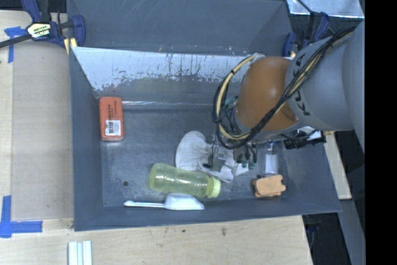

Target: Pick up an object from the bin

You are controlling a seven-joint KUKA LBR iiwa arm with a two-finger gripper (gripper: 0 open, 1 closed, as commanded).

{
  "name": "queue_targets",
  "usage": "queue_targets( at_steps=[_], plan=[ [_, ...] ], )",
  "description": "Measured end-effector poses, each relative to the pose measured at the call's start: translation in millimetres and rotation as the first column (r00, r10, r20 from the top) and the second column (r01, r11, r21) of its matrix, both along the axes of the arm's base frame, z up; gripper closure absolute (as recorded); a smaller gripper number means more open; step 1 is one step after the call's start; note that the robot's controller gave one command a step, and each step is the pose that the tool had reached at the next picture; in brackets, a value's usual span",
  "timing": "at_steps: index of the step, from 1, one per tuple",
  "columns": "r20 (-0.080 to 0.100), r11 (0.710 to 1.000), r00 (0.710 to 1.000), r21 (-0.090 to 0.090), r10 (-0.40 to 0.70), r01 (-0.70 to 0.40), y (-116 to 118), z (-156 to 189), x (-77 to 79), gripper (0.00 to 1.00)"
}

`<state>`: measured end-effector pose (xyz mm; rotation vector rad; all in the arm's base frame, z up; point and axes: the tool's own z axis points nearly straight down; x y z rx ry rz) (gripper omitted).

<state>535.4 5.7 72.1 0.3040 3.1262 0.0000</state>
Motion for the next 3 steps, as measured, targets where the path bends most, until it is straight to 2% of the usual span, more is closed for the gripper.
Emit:
queue_targets(
  at_steps=[2,3],
  plan=[
    [0.000,1.000,1.000,0.000,0.000,0.000,0,3,-0.6,1.00],
    [-0.006,1.000,1.000,0.000,0.000,0.000,0,20,-2.4,1.00]
  ],
)
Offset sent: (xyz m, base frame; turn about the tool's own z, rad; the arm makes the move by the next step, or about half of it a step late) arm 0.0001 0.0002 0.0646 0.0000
